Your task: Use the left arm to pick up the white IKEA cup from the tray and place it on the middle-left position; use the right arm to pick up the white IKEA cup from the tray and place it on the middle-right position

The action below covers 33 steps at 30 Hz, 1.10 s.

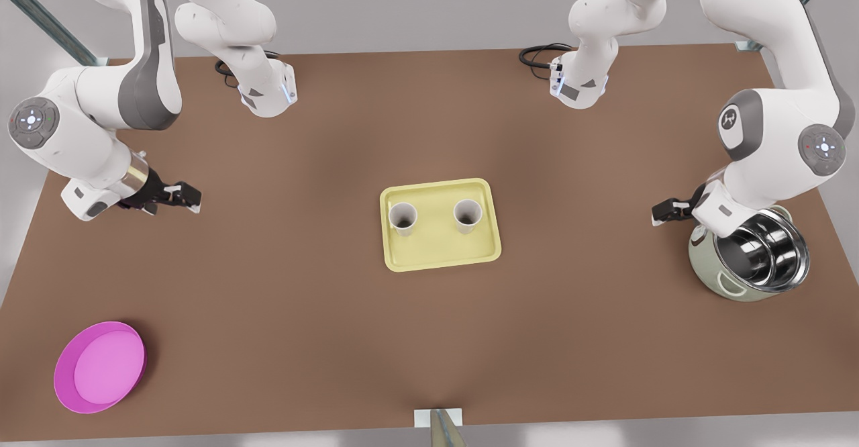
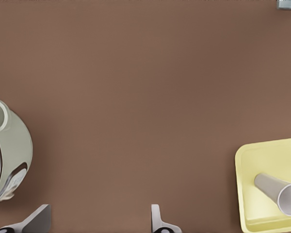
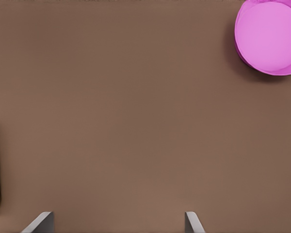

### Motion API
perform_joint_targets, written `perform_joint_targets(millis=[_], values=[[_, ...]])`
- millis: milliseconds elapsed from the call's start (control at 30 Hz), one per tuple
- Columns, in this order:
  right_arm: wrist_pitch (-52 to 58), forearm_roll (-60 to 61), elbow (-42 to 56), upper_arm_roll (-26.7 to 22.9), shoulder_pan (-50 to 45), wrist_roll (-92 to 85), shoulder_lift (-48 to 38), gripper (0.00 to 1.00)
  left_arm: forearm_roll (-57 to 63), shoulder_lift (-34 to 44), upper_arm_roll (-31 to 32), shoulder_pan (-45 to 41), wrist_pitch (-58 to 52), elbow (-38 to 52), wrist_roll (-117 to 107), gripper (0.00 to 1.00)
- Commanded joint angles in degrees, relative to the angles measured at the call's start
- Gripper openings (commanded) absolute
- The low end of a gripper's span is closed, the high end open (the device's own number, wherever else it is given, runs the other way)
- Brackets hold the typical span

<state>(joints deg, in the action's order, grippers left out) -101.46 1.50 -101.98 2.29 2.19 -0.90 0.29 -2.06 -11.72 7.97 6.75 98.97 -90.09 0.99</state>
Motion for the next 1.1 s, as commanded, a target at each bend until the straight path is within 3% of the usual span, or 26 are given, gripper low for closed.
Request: perform_joint_targets(millis=[0,67,167,200,267,367,533,667,867,1067], values=[[-1.2,0.0,0.0,0.1,0.6,-0.3,0.0,1.00,0.0,0.1,0.0,-0.2,0.7,-0.1,1.4,1.00],[-1.2,0.3,1.3,0.4,-2.7,0.4,1.5,1.00,-0.6,-0.1,0.1,-1.4,0.6,1.6,1.4,1.00],[-1.3,0.7,10.0,0.6,-19.1,0.6,10.2,1.00,0.5,-3.0,0.7,-13.9,0.4,1.9,-2.8,1.00],[-1.5,1.0,14.3,0.7,-22.8,1.6,15.0,1.00,-0.1,-4.7,0.7,-17.4,0.4,1.8,-11.9,1.00],[-1.5,1.1,16.6,1.1,-25.6,5.9,16.4,1.00,-0.2,-4.7,0.9,-21.4,0.4,-2.1,-17.9,1.00],[-10.2,1.0,19.7,2.2,-29.8,12.8,23.9,1.00,-4.4,-4.9,0.9,-25.8,15.2,-9.2,-30.7,1.00],[-18.5,3.1,19.8,2.6,-31.3,22.3,29.1,1.00,-3.7,-6.6,0.9,-28.0,32.2,-18.8,-34.9,1.00],[-23.5,5.4,18.2,2.8,-33.7,25.6,31.6,1.00,-1.8,-12.6,0.8,-31.8,38.2,-16.1,-40.6,1.00],[-34.8,5.4,3.4,2.8,-34.0,25.3,27.4,1.00,1.7,-14.7,0.7,-32.7,39.1,-16.4,-42.7,1.00],[-34.2,5.4,1.8,3.0,-34.0,25.6,27.5,1.00,4.6,-8.0,0.7,-32.7,36.7,-23.2,-42.6,1.00]])
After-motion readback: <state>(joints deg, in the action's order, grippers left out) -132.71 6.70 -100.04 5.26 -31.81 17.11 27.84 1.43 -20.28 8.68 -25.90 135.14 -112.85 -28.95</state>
